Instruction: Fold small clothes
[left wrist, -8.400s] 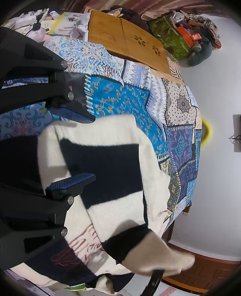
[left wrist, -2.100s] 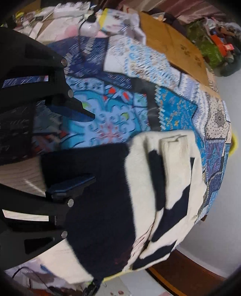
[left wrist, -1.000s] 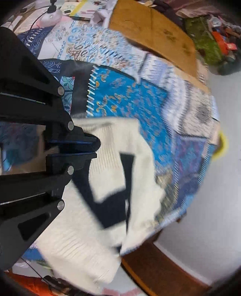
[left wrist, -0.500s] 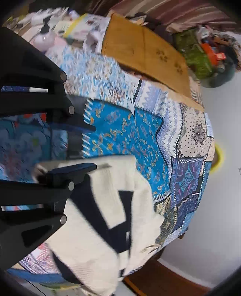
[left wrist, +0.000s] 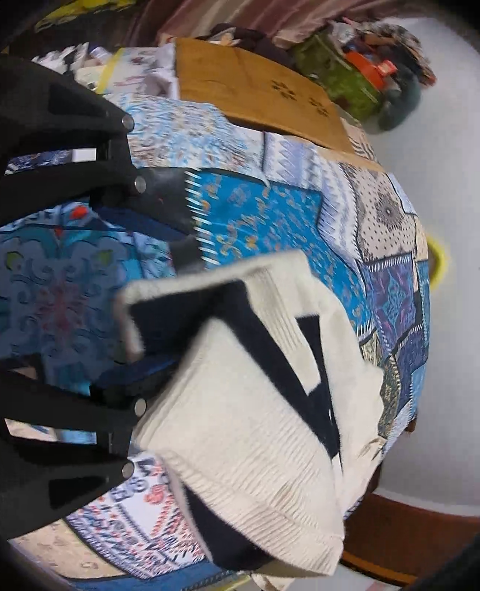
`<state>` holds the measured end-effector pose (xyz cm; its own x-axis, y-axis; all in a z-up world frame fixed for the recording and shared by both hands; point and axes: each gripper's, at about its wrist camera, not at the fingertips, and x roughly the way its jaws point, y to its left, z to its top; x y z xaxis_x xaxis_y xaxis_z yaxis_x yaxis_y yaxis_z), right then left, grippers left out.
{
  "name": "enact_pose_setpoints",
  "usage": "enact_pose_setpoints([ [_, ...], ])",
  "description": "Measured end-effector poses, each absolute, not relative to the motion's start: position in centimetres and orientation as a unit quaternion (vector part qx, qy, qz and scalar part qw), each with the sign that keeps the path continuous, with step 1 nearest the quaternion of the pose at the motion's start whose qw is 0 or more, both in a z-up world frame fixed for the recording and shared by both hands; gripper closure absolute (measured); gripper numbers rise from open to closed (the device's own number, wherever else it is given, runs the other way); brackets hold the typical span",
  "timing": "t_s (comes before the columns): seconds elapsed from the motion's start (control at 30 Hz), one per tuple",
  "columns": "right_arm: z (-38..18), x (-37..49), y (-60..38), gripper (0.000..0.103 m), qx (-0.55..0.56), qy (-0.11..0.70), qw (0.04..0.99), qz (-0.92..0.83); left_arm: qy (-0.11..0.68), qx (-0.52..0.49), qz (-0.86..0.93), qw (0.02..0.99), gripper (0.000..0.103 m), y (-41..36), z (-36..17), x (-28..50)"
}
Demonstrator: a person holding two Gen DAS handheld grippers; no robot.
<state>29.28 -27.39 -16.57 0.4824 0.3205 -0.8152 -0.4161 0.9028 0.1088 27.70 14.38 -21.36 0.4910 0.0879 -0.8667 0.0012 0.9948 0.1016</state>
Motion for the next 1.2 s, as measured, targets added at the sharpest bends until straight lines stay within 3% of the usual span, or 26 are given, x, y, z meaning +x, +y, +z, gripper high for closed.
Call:
enact_pose_setpoints([
  [0.4,-16.8,36.0,-21.5,0.048,-0.082,0.428,0.864,0.253,0.515,-0.019,0.047,0.856,0.039,17.5,-20.9,37.3],
  [0.67,-14.3,38.8,-23.1,0.048,-0.022,0.402,0.888,0.224,0.487,-0.079,0.077,0.866,0.039,21.5,-19.4,37.8],
  [0.97,-16.3,38.5,-22.4,0.049,-0.025,0.424,0.873,0.241,0.503,-0.066,0.019,0.861,0.039,17.3,-21.2,38.4],
  [1.03,-16.9,38.7,-22.2,0.051,-0.015,0.431,0.868,0.246,0.512,-0.062,0.016,0.856,0.044,16.2,-22.0,39.4],
  [1.1,-17.2,39.0,-21.9,0.064,-0.011,0.430,0.869,0.245,0.521,-0.060,0.019,0.851,0.067,15.6,-22.7,40.2],
  [1.2,-17.3,39.5,-21.6,0.087,-0.004,0.427,0.872,0.238,0.517,-0.061,0.023,0.854,0.089,15.2,-22.9,40.6],
])
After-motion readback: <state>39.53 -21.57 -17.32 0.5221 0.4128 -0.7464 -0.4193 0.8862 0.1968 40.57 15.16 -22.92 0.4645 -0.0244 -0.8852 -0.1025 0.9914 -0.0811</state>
